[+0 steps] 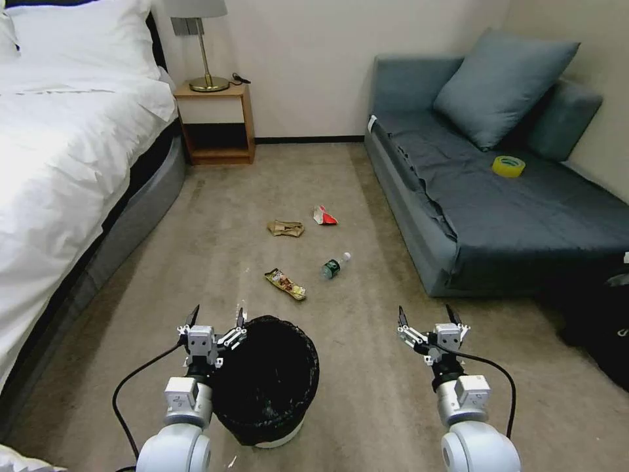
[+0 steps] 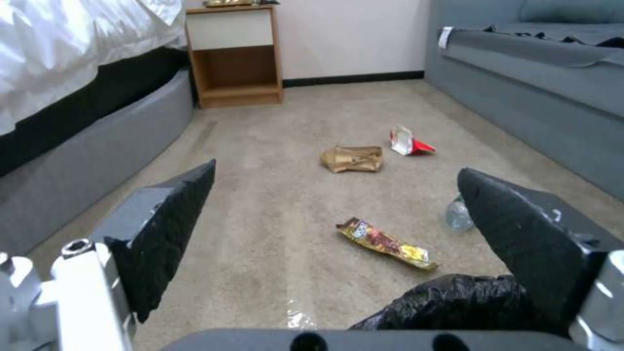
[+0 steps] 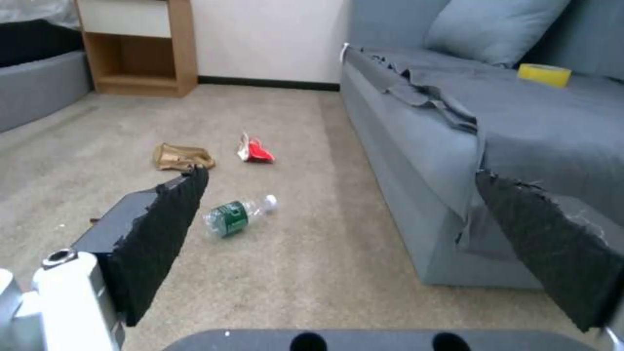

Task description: Pick up the trash bin, then pick up the garbage on the floor and place it into the trash bin.

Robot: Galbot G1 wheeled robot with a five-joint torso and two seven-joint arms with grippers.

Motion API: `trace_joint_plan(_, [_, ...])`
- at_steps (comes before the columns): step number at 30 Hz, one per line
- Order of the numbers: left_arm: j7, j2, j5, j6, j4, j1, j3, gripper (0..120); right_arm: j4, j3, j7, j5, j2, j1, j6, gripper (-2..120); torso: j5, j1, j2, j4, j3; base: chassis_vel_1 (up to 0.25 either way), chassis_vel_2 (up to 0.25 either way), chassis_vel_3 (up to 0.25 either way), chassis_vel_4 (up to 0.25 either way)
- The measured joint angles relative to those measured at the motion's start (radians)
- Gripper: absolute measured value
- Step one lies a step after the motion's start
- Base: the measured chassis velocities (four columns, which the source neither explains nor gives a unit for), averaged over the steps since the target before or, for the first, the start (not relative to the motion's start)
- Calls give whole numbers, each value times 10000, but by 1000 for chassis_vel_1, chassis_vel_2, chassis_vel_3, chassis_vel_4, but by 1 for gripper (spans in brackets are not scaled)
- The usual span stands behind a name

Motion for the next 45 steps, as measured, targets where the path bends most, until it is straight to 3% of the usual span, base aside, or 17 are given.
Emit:
trace_joint_plan(35, [-9,0,-16,18,-5,0,0,100,14,5,7,-1,6,-1,0,100,0,0,0,0,0,0,0,0,0])
trace_joint_plan(39, [-329,-77,-310,629,-386,-75,44,100,579,202,322,-111,232,-41,-87,100,2,0,-1,4,0,0,0,0,0])
trace_joint_plan(42, [-834,-222,-766,1618,-1046,-230,152,100,1689,591,954,-337,662,-104,-268,100,-2,0,1,-3,-1,0,0,0,0])
trace_joint_plan(45, [-1024,-174,-927,1807,-1166,-220,197,100,1904,687,1063,-365,732,-119,-190,100,-2,0,0,-2,0,0,0,0,0])
